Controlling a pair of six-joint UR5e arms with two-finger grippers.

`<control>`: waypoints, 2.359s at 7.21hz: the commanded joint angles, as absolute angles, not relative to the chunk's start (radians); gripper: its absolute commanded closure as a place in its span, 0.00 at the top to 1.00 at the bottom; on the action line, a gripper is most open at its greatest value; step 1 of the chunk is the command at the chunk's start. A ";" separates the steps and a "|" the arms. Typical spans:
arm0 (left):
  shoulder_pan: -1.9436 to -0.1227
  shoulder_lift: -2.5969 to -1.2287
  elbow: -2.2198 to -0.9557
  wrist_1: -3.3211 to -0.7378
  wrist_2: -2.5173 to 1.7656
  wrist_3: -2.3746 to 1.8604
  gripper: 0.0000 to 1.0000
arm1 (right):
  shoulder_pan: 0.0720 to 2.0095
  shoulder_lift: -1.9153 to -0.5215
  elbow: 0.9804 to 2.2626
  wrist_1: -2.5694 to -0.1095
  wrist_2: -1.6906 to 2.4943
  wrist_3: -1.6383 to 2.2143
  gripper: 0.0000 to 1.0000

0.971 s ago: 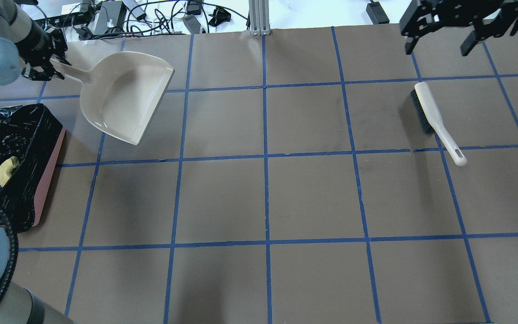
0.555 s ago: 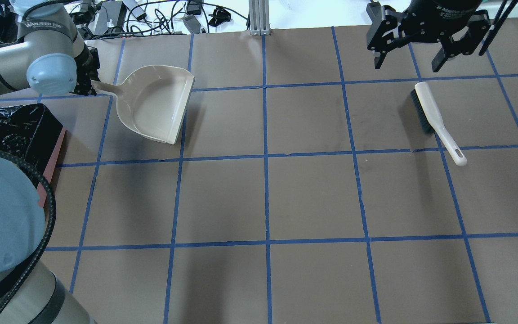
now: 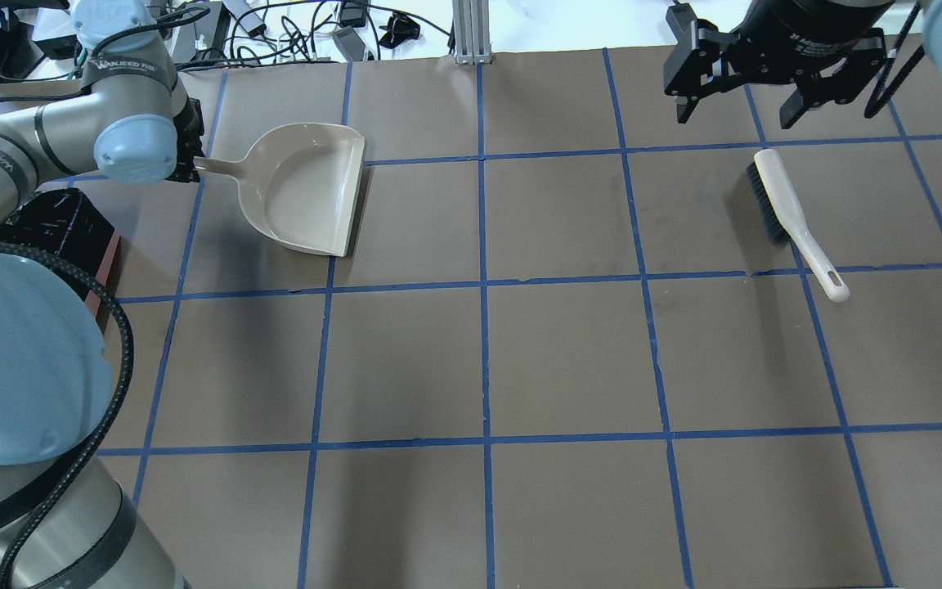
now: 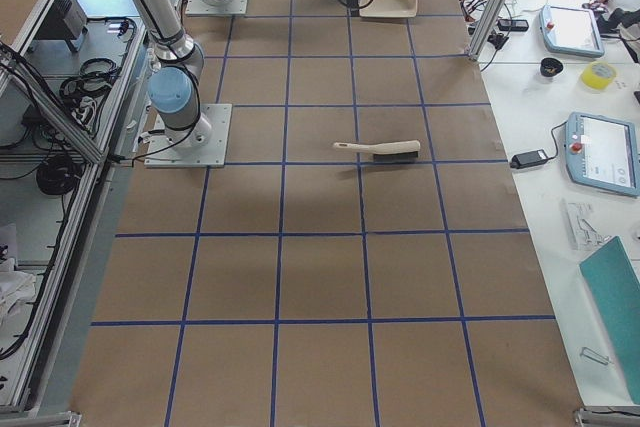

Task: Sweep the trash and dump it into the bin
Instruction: 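Lower the dustpan onto the table with the left gripper and release it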

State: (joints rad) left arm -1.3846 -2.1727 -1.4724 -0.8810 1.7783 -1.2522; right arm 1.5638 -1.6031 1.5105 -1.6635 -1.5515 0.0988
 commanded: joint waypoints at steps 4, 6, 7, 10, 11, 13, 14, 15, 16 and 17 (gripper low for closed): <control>-1.417 -2.166 -1.489 -0.882 1.805 -1.284 0.00 | 1.562 -1.537 1.420 -1.529 -1.552 0.040 1.00; -1.417 -2.158 -1.525 -0.879 1.802 -1.321 0.00 | 1.560 -1.537 1.420 -1.520 -1.571 -0.044 1.00; -1.417 -2.154 -1.525 -0.880 1.804 -1.324 0.00 | 1.560 -1.540 1.420 -1.503 -1.571 -0.044 1.00; -1.417 -2.157 -1.526 -0.881 1.806 -1.328 0.11 | 1.562 -1.543 1.424 -1.508 -1.568 -0.041 1.00; -1.417 -2.155 -1.526 -0.881 1.804 -1.342 0.26 | 1.562 -1.543 1.424 -1.508 -1.568 -0.041 1.00; -1.428 -2.140 -1.543 -0.891 1.804 -1.347 0.46 | 1.560 -1.545 1.425 -1.505 -1.569 -0.041 1.00; -1.431 -2.134 -1.548 -0.893 1.807 -1.347 0.63 | 1.557 -1.546 1.425 -1.505 -1.568 -0.041 1.00; -1.431 -2.129 -1.551 -0.893 1.836 -1.344 0.74 | 1.560 -1.546 1.425 -1.502 -1.568 -0.041 1.00; -1.434 -2.119 -1.549 -0.899 1.851 -1.330 0.75 | 1.557 -1.545 1.427 -1.506 -1.569 -0.041 1.00; -1.440 -2.094 -1.543 -0.903 1.852 -1.243 0.76 | 1.557 -1.545 1.427 -1.508 -1.569 -0.041 1.00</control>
State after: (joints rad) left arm -1.4346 -2.1167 -1.5476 -0.8980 1.8434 -1.3127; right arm 1.5578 -1.5453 1.4261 -1.5056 -1.5688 -0.0414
